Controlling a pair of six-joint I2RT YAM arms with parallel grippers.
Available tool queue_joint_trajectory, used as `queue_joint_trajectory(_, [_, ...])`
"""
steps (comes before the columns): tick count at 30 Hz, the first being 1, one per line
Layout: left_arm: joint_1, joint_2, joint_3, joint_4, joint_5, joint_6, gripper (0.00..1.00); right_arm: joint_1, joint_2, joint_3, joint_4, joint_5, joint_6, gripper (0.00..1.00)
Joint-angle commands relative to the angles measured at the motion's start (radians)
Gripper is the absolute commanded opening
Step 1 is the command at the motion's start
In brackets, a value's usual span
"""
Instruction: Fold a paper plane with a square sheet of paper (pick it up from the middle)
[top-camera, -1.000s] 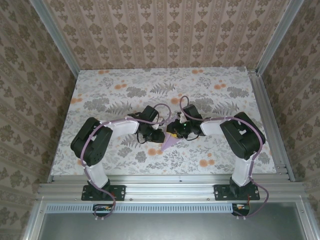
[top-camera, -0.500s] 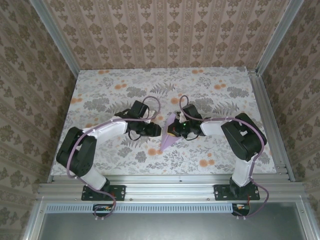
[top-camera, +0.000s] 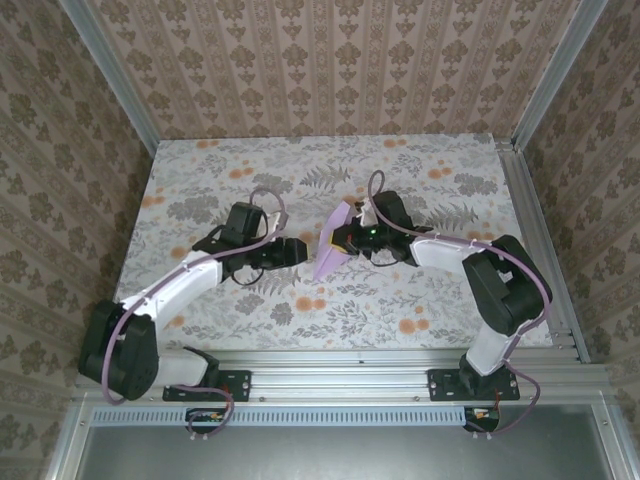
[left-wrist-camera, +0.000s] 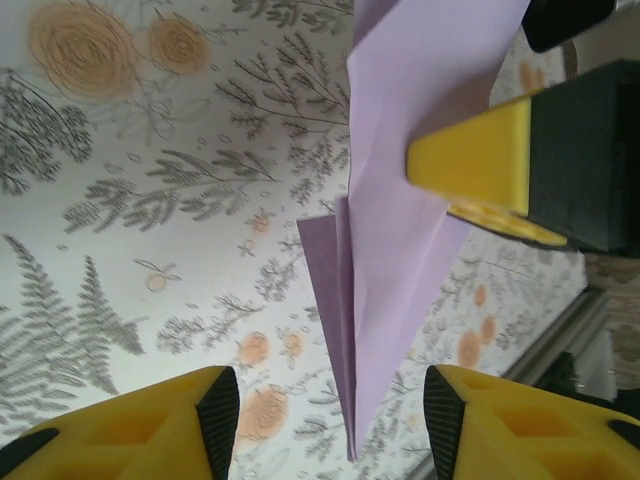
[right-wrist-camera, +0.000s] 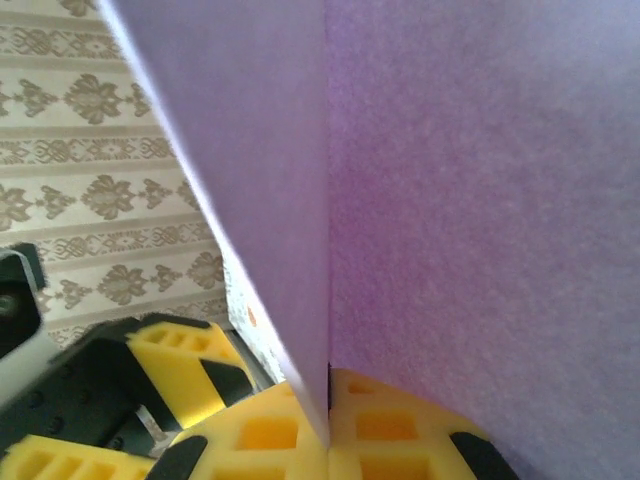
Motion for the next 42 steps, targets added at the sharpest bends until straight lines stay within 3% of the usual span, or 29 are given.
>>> queue_joint_trajectory(1, [0.004, -0.054, -0.071, 0.138, 0.068, -0.179, 0.55, -0.010, -0.044, 0.015, 0.081, -0.033, 0.058, 0.01])
queue_joint_trajectory(3, [0.004, -0.083, -0.120, 0.220, 0.084, -0.265, 0.56, -0.012, -0.054, 0.012, 0.116, -0.038, 0.083, 0.01])
queue_joint_trajectory(6, [0.003, -0.130, -0.177, 0.307, 0.077, -0.362, 0.66, -0.013, -0.064, 0.013, 0.149, -0.046, 0.110, 0.01])
queue_joint_trajectory(13, [-0.008, -0.121, -0.227, 0.577, 0.130, -0.544, 0.68, -0.013, -0.074, 0.014, 0.247, -0.075, 0.189, 0.01])
queue_joint_trajectory(19, [-0.018, -0.091, -0.184, 0.635, 0.161, -0.568, 0.66, -0.014, -0.090, 0.013, 0.279, -0.083, 0.217, 0.00])
queue_joint_trajectory(23, [-0.023, -0.076, -0.150, 0.617, 0.178, -0.556, 0.57, -0.013, -0.093, 0.007, 0.305, -0.088, 0.234, 0.00])
queue_joint_trajectory(32, [-0.022, -0.066, -0.110, 0.560, 0.194, -0.493, 0.28, -0.014, -0.089, 0.000, 0.322, -0.096, 0.246, 0.01])
queue_joint_trajectory(42, [-0.013, -0.055, -0.086, 0.495, 0.204, -0.442, 0.13, -0.013, -0.090, -0.008, 0.319, -0.096, 0.242, 0.07])
